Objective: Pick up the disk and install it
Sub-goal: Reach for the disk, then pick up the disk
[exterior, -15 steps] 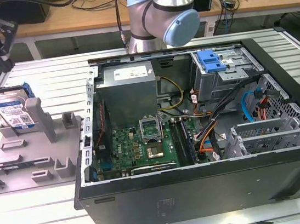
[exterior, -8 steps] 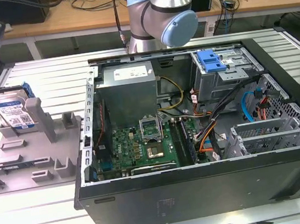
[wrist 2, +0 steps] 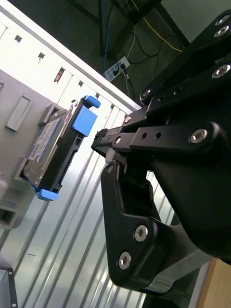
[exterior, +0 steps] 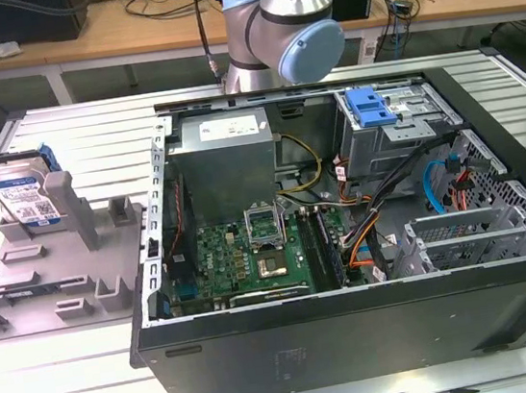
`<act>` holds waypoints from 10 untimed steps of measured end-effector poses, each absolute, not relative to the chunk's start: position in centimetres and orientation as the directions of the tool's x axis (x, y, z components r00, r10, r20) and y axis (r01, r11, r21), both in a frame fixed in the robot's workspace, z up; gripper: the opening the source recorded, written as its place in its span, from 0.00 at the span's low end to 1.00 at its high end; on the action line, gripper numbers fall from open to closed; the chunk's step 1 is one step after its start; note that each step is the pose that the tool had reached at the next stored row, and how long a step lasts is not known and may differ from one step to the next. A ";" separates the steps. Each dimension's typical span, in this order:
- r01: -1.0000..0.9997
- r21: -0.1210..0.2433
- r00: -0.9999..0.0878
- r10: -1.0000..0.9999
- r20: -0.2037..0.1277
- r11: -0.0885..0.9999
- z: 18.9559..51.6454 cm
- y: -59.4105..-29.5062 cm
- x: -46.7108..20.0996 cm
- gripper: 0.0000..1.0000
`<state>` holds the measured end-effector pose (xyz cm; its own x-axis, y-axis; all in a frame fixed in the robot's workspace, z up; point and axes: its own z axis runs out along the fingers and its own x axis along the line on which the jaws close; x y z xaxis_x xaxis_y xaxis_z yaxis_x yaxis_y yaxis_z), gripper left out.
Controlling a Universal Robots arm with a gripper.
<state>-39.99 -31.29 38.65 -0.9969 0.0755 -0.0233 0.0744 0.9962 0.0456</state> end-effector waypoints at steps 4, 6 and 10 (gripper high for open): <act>0.074 0.046 -0.997 0.075 -0.023 0.996 38.7 -31.3 -40.0 0.11; 0.074 0.046 -0.997 0.076 -0.023 0.996 38.7 -31.3 -40.0 0.11; 0.074 0.046 -0.997 0.075 -0.023 0.996 38.7 -31.3 -40.1 0.11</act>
